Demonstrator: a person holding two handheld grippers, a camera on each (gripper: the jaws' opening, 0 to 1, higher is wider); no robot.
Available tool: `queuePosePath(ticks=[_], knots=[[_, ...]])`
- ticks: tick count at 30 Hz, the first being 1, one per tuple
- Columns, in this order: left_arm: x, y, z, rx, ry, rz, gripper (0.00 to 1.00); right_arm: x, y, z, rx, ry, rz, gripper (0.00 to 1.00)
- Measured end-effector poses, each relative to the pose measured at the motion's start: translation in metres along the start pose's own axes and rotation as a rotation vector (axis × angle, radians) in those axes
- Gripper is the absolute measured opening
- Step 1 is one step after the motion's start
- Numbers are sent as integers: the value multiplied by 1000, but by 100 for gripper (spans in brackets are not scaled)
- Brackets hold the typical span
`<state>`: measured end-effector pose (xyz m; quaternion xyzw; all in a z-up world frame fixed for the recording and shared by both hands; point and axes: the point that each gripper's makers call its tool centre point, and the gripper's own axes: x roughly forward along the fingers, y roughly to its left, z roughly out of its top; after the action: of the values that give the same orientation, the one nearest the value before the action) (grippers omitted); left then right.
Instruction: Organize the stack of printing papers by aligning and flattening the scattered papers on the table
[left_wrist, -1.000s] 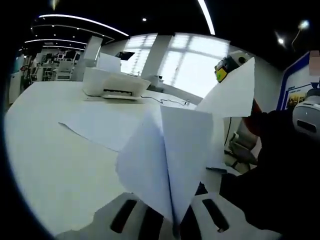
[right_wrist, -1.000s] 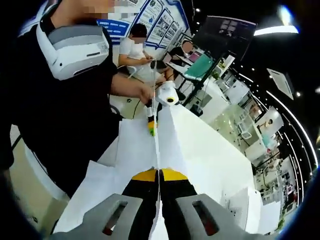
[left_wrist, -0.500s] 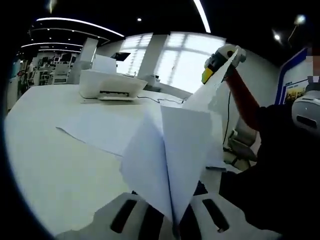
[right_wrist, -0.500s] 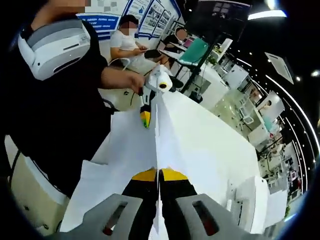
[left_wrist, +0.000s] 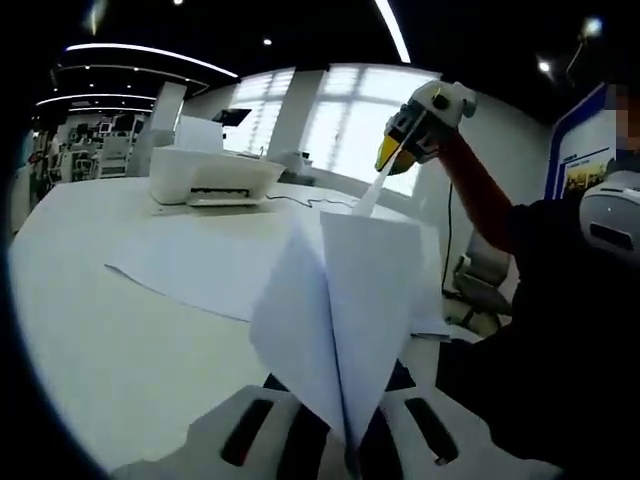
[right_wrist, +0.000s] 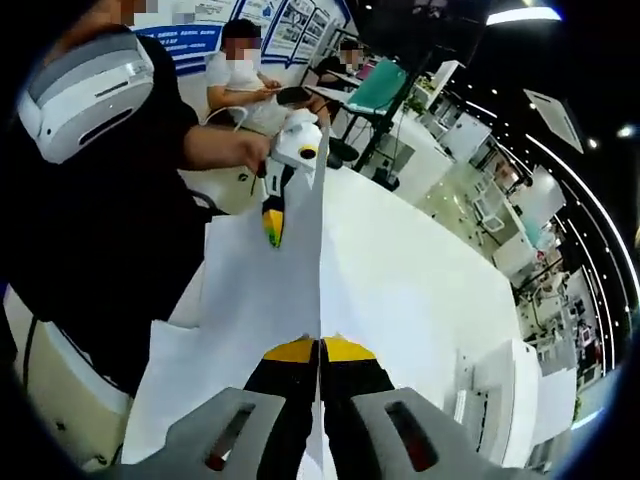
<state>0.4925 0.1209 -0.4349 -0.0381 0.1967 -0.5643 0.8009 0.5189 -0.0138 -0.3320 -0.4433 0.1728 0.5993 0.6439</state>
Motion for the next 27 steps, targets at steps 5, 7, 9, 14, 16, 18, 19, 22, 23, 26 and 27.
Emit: queuePosePath(ticks=[5, 7, 9, 14, 16, 18, 19, 22, 23, 26, 27], knots=[[3, -6, 1, 26, 5, -16, 8, 3, -1, -2, 10, 21, -4, 0], [5, -8, -1, 31, 7, -27, 9, 5, 0, -4, 15, 28, -6, 0], [8, -12, -3, 21, 17, -49, 11, 6, 0, -6, 16, 33, -5, 0], [15, -13, -5, -23, 15, -78, 13, 15, 2, -14, 23, 52, 1, 0], [16, -14, -5, -37, 10, -93, 13, 20, 3, -18, 25, 61, 9, 0], [17, -15, -3, -49, -1, -107, 15, 23, 4, -20, 24, 70, 16, 0], [17, -16, -2, -53, -5, -111, 16, 25, 4, -21, 23, 73, 18, 0], [18, -17, -1, -61, -7, -121, 18, 28, 3, -21, 20, 77, 24, 0], [18, -17, 0, -63, -8, -125, 19, 30, 3, -21, 18, 76, 27, 0], [18, -19, 1, -68, -14, -136, 22, 35, 2, -20, 16, 75, 33, 0], [19, -19, 2, -69, -17, -140, 23, 37, 3, -20, 16, 75, 36, 0]])
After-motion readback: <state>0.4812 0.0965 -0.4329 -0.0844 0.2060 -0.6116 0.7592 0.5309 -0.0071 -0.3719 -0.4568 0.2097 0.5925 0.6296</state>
